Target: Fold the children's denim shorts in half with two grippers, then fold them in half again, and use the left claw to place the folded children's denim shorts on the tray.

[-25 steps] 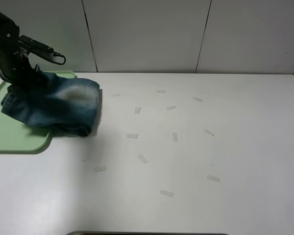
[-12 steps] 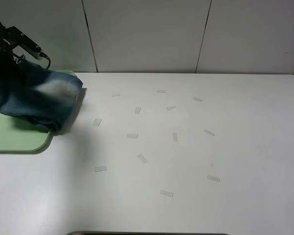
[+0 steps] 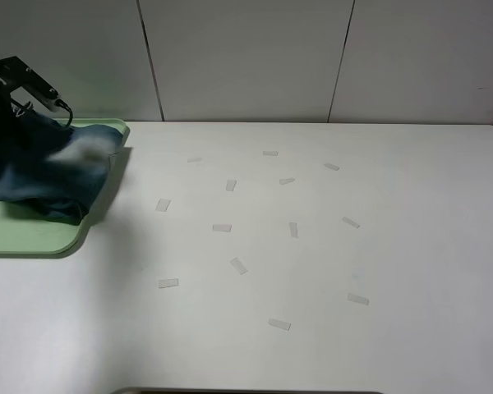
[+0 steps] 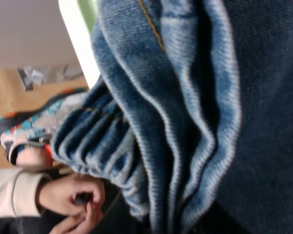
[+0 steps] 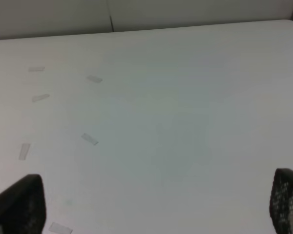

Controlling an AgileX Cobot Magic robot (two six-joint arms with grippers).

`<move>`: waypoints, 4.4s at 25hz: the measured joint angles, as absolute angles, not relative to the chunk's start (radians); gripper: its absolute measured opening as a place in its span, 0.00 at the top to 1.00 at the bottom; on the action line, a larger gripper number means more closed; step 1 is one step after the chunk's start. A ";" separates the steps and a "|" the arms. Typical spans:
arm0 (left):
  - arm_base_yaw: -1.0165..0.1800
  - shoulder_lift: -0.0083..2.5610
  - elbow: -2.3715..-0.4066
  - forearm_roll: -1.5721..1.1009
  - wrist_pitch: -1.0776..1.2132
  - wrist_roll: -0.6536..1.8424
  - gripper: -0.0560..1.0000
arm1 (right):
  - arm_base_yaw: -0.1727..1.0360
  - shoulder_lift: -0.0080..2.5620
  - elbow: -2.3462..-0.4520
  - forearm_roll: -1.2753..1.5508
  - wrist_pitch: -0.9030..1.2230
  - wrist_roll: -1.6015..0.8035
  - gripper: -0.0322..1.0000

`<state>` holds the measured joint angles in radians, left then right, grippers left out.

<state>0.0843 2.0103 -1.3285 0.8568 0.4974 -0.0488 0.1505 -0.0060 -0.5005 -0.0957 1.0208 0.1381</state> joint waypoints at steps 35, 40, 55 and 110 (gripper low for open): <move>0.104 1.929 -1.329 0.738 0.418 -0.250 0.02 | 0.151 -0.006 -0.501 -0.093 1.021 0.138 0.30; 0.104 1.780 -1.329 0.651 0.414 -0.284 0.02 | 0.151 -0.006 -0.501 -0.093 1.021 0.138 0.30; 0.104 1.091 -0.977 -0.010 0.401 0.114 0.02 | 0.151 -0.006 -0.501 -0.092 1.021 0.138 0.30; -0.011 -0.005 -0.480 0.010 1.056 0.010 0.04 | 0.151 -0.006 -0.501 -0.085 1.021 0.138 0.30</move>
